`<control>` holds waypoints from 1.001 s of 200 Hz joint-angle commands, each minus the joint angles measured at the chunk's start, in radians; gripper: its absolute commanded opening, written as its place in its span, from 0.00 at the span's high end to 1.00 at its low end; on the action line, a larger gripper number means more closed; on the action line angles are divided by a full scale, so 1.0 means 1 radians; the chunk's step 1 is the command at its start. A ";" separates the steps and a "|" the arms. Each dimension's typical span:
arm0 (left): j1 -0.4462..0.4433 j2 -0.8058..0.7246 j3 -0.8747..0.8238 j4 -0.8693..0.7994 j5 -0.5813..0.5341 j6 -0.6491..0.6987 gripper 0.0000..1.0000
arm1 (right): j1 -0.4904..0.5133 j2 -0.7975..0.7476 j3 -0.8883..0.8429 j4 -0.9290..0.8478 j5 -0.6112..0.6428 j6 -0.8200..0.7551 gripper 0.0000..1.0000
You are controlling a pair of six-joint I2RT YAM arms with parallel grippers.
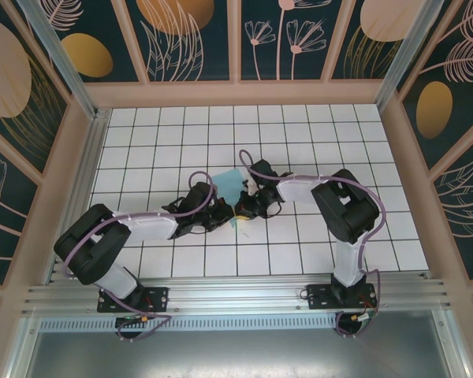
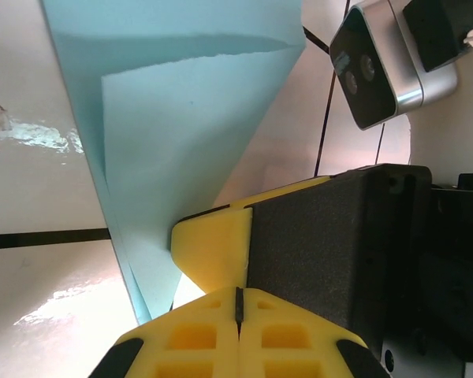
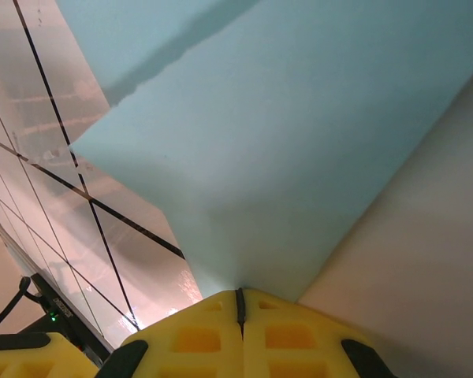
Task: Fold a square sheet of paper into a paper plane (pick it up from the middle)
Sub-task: Third fold the triangle at the center of the table.
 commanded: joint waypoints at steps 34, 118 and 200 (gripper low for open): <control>-0.030 -0.017 -0.066 -0.079 0.007 -0.041 1.00 | 0.005 0.023 0.003 -0.014 0.022 0.022 1.00; -0.030 0.033 -0.037 0.050 0.055 -0.058 1.00 | 0.007 0.035 0.008 -0.011 0.019 0.018 1.00; -0.030 0.087 0.008 -0.104 -0.031 -0.052 1.00 | 0.007 0.032 0.009 -0.017 0.013 0.011 1.00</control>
